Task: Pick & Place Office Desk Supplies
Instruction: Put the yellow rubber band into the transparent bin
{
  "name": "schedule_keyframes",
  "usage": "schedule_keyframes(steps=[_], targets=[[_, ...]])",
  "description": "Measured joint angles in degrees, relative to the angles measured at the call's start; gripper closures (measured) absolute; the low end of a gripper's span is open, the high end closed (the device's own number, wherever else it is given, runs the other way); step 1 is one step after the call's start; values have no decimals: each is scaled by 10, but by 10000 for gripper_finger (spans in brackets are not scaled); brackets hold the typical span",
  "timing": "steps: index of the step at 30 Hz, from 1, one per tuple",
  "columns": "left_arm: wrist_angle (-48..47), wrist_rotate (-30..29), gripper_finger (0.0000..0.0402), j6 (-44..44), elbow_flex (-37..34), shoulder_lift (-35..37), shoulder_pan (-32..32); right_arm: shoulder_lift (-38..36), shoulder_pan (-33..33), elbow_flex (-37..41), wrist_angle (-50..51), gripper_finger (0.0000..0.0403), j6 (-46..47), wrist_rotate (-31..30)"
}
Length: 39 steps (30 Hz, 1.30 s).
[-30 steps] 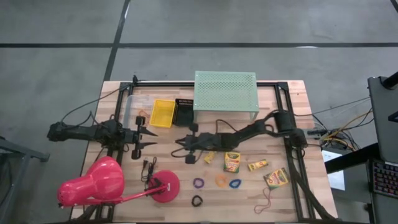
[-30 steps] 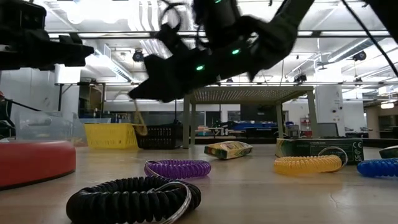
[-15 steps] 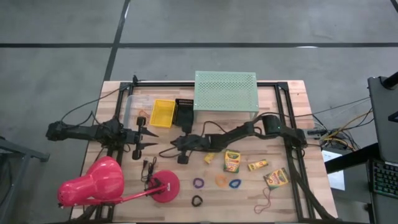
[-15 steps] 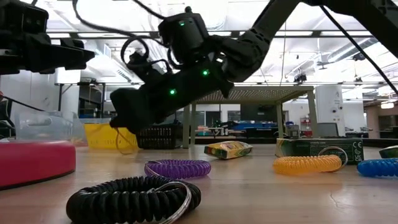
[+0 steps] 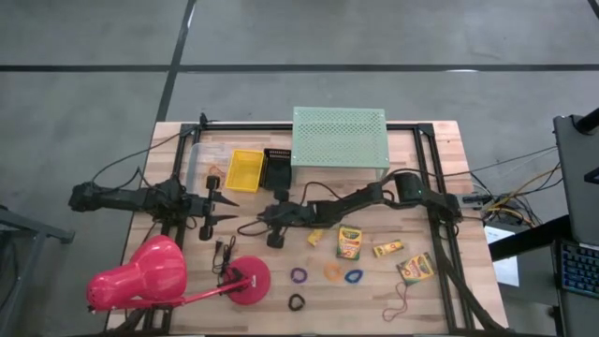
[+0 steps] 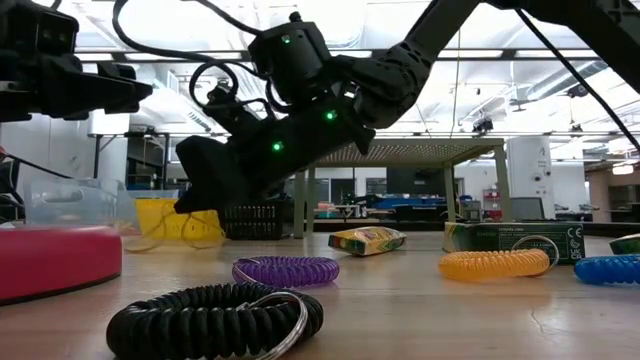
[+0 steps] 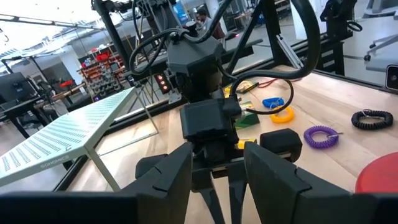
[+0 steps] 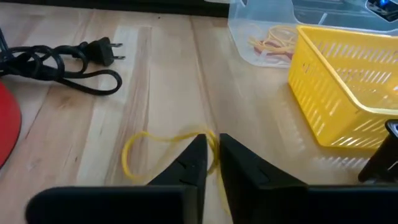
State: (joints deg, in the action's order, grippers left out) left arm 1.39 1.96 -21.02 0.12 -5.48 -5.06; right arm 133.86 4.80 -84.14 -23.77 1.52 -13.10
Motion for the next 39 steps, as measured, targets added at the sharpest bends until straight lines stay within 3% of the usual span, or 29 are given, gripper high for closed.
schedule_keyframes(steps=[9, 14, 24, 32, 39], targets=[[0, 0, 252, 0, 0, 0, 0, 0, 1, 0, 0, 264, 0, 1], [0, 0, 252, 0, 0, 0, 0, -5, 2, 0, 3, 235, -4, 4], [0, 0, 252, 0, 0, 0, 0, -138, -4, 86, 9, 229, -22, 117], [-2, 0, 252, 2, 0, -5, 0, -286, -2, 228, 2, 246, -39, 118], [-1, -2, 252, 1, 0, -4, 0, -387, -2, 343, -83, 262, -36, 116]])
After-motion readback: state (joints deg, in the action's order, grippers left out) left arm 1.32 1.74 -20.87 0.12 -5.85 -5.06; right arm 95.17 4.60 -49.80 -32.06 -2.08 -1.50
